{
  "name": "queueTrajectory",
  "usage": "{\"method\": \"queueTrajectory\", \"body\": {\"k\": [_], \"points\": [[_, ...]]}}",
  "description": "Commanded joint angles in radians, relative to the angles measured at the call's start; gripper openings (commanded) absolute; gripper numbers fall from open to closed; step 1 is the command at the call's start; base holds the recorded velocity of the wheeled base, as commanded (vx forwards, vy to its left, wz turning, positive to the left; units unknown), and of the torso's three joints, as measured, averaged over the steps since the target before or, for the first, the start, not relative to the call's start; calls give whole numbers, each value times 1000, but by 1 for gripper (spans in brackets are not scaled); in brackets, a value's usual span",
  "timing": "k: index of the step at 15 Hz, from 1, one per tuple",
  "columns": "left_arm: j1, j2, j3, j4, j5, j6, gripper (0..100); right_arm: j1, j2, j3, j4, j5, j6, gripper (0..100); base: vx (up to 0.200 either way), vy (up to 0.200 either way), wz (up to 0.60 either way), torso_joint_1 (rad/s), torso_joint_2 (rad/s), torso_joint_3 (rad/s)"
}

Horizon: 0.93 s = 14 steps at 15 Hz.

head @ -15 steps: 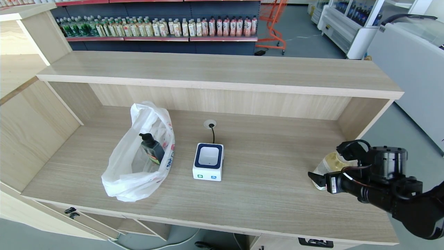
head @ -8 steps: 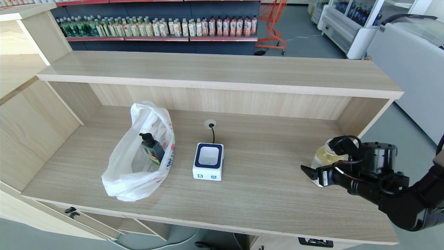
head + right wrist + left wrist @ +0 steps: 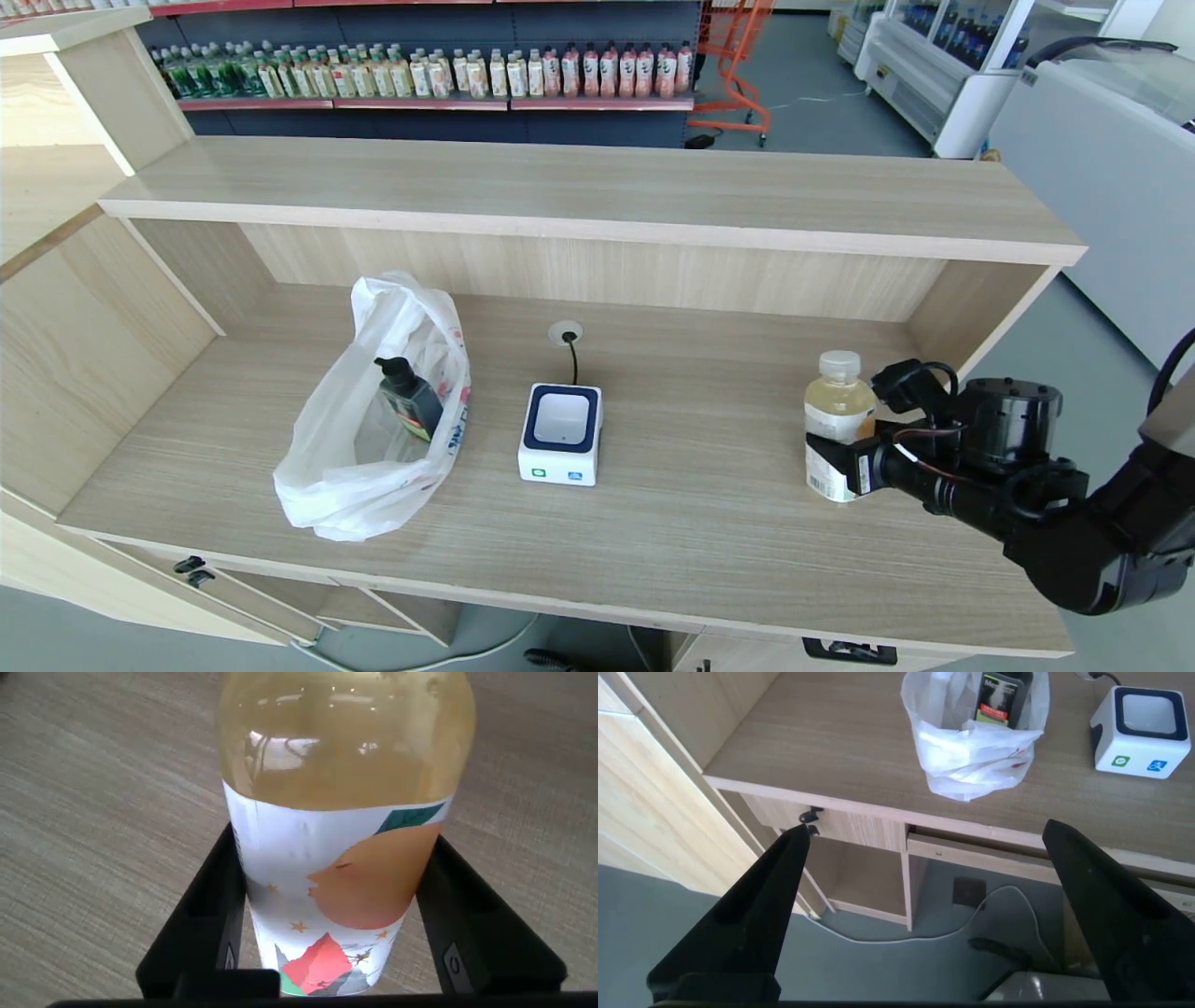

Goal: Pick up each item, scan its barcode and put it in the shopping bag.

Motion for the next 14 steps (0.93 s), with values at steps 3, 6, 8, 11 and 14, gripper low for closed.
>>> {"method": "queueTrajectory", "body": {"k": [3, 6, 8, 11, 14], "points": [[0, 0, 0, 0, 1, 0, 100, 5, -10, 1, -5, 1, -11, 0, 0, 0, 0, 0, 0, 0], [0, 0, 0, 0, 1, 0, 100, 5, -39, 1, -40, 44, 3, 0, 0, 0, 0, 0, 0, 0], [0, 0, 0, 0, 1, 0, 100, 5, -97, 1, -32, 87, 9, 0, 0, 0, 0, 0, 0, 0], [0, 0, 0, 0, 1, 0, 100, 11, -226, 13, -16, 300, 88, 0, 0, 0, 0, 0, 0, 0], [0, 0, 0, 0, 1, 0, 100, 62, -361, -3, 83, 457, 259, 0, 0, 0, 0, 0, 0, 0]]}}
